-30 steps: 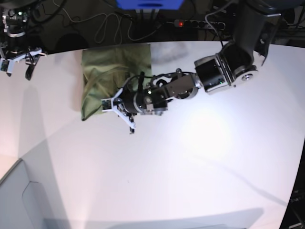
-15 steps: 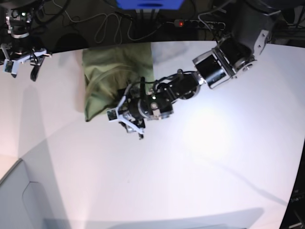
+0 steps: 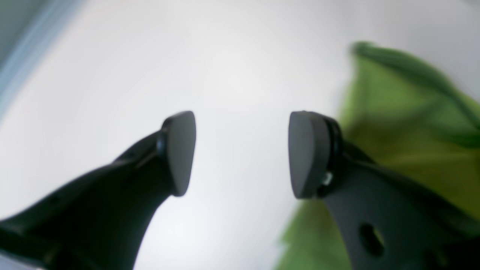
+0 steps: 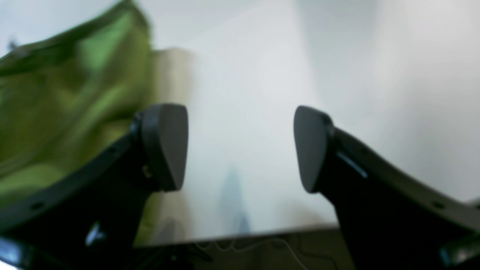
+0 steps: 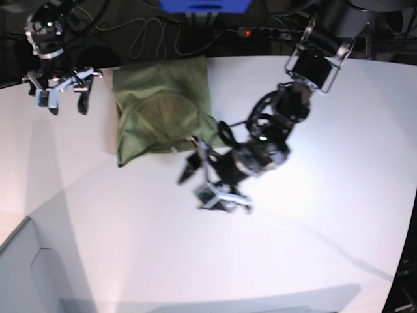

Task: Fold the T-shirt properly
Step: 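Drag the bundle with the left gripper toward the right arm's side and flatten it, then release the bundle and lift both grippers away from it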

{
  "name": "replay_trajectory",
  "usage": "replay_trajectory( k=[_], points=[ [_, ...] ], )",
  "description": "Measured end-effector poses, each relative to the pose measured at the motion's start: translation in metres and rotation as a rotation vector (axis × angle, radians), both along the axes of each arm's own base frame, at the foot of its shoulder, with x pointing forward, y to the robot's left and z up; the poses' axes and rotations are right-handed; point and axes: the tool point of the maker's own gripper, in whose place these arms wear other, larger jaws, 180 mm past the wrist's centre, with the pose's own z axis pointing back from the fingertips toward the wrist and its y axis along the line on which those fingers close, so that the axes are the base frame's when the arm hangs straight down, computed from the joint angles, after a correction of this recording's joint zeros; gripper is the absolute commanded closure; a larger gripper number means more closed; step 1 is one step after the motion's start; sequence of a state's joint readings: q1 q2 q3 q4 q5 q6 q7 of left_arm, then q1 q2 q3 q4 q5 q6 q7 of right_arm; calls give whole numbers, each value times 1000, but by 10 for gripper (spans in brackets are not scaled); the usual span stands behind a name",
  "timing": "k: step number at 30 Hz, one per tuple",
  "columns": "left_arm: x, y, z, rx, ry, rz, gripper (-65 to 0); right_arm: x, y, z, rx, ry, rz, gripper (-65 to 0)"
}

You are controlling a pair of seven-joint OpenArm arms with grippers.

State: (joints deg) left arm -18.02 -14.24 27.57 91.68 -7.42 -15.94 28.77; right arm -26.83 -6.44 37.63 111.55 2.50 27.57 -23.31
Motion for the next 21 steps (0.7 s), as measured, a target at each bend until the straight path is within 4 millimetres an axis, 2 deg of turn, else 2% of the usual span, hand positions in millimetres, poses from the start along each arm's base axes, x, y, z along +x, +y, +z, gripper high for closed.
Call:
replay_trajectory(
  k=[2,4,8,10,11,12,16,18,21],
  points=[
    [4,43,11,-36,-26,121,-373,5,11,-1,22,-8,27,-410],
    [-4,84,6,-59,-6,247,-373,7,19,-5,38,-4,49,-367],
    [-38,173,-22,-44,79,507,-373,5,34,-30,97,50,69,-175],
    [-49,199,-25,-92,95,614,-373,3,35,-39,108,73,67,-70],
    [-55,210,-24,-120,95,645,-373,2,38,-40,114,76,72,-17],
    [-61,219,-24,-144,107,669,-373,2,42,-41,122,76,83,0],
    [-83,253,-31,-212,148,781,-373,-10,52,-56,150,126,98,-1],
    [-91,261,-34,-237,166,808,-373,-14,52,-60,157,139,95,0],
    [-95,261,-35,-253,176,812,-373,-21,53,-65,163,159,95,0]
  ],
)
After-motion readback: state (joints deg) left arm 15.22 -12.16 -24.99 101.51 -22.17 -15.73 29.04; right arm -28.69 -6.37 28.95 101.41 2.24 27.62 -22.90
